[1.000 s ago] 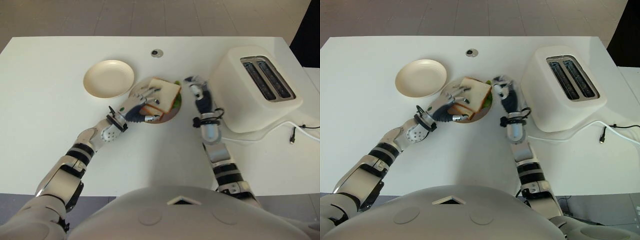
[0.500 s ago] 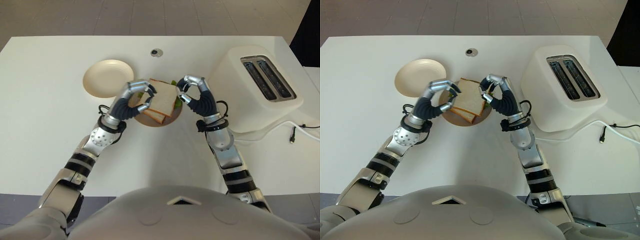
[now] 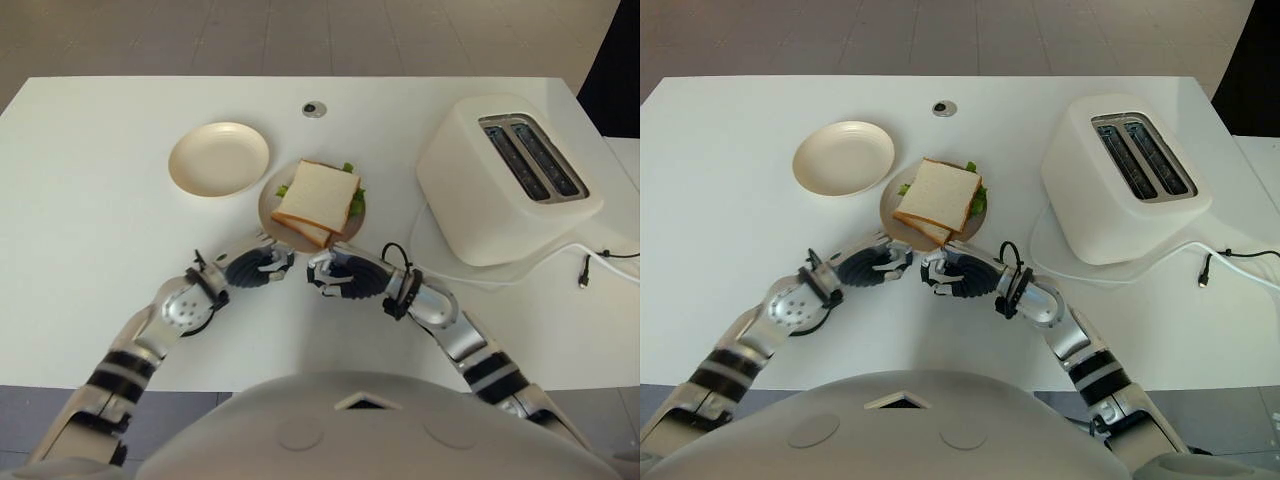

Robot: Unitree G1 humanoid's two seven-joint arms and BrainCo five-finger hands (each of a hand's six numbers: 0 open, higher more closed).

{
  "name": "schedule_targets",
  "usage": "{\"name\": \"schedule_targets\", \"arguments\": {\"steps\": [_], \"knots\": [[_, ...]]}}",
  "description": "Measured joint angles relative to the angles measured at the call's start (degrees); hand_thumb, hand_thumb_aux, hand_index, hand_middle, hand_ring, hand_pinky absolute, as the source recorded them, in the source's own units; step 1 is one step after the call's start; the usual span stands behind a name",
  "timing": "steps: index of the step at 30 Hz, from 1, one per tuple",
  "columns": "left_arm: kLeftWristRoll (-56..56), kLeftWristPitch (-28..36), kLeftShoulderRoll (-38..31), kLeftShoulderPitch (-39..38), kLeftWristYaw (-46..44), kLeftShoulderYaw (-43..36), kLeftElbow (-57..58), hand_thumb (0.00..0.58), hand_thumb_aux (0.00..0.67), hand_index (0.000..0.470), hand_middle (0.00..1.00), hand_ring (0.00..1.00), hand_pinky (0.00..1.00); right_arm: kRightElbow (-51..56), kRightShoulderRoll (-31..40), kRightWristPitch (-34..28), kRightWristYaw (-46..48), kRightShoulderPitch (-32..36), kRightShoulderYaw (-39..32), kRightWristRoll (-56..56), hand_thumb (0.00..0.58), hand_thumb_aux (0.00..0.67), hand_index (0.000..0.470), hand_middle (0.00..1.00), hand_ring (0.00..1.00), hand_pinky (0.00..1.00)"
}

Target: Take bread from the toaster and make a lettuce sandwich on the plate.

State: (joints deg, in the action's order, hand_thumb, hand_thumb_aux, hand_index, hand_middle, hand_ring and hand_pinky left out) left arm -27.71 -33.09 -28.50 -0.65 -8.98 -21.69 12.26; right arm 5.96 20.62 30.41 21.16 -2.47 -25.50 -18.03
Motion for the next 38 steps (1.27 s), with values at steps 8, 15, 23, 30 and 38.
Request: {"name": "schedule_targets", "arguments": {"steps": [8,15,23,30,38], "knots": [[-8.0,1.4,11.7,14.7,16.9,-2.4,20.5,0.58,0.67,0.47,1.0,1.0,1.0,14.6,-3.2,-6.6,-20.7,10.6,4.3,-13.7,0.58,0.67,0.47,1.0,1.0,1.0],[-6.1,-7.0,14.4,17.5,28.6,-0.8,28.6,0.0,0.0,0.0,0.0,0.0,0.0,13.4,-5.3,-1.3,-23.0,8.7,6.2,-7.7,0.516,0.447,0.313,1.0,1.0,1.0],[23.1,-22.9,12.0,1.8,17.3,0.2,1.7,0.0,0.0,0.0,0.0,0.0,0.0,-5.2,-5.2,5.7,-22.3,0.6,17.0,11.0,0.0,0.0,0.0,0.0,0.0,0.0],[28.3,-18.5,19.0,4.2,19.7,11.4,4.0,0.0,0.0,0.0,0.0,0.0,0.0,-4.0,-9.2,5.1,-28.0,2.8,23.2,8.3,0.0,0.0,0.0,0.0,0.0,0.0],[23.9,-18.7,23.2,4.0,17.6,13.5,5.0,0.0,0.0,0.0,0.0,0.0,0.0,-3.2,-10.3,5.3,-27.1,2.7,23.2,6.7,0.0,0.0,0.0,0.0,0.0,0.0]]}}
